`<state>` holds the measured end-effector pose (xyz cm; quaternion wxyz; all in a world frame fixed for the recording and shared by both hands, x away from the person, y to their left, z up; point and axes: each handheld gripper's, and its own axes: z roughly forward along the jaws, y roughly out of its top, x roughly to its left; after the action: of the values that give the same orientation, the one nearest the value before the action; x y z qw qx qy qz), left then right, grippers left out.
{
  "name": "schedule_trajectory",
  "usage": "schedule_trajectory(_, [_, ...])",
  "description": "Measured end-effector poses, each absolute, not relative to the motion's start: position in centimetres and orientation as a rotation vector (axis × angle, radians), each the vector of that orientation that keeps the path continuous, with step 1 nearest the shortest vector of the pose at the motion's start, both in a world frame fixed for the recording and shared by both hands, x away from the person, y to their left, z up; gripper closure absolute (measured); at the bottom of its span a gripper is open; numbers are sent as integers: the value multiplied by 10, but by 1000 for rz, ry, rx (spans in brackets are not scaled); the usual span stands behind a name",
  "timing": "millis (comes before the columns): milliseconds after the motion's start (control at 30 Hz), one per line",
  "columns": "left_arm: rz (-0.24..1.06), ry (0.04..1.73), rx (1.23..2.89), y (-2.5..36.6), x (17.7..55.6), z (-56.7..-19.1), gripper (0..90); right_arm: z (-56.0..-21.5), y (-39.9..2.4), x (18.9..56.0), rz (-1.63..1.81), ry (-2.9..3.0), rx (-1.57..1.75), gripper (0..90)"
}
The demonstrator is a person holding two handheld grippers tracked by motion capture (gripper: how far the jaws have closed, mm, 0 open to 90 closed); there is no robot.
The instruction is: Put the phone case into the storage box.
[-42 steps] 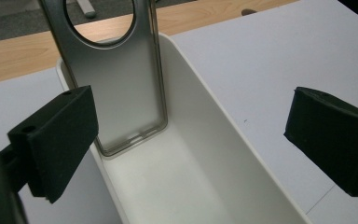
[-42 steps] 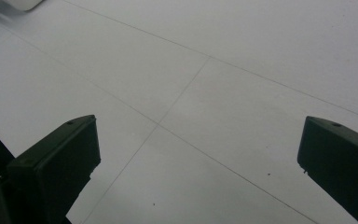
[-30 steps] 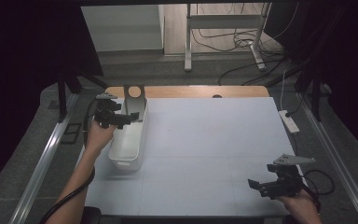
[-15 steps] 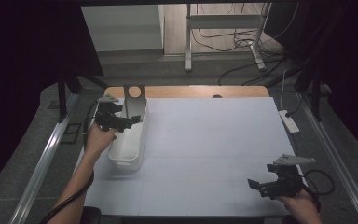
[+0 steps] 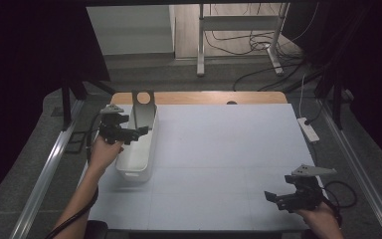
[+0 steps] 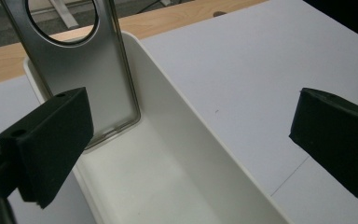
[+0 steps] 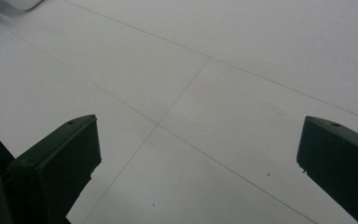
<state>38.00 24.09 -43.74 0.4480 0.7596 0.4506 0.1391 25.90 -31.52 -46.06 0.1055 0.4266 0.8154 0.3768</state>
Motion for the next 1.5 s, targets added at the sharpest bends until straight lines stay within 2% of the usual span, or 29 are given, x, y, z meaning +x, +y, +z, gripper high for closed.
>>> schedule_trajectory(700, [303,1104,1905,238,362,-440,0,-461,-315,259,1110,2406,1252,0])
schedule_trajectory(1500, [315,1086,1923,236,340,-440,0,-461,-314,259,1103,2410,1255,0])
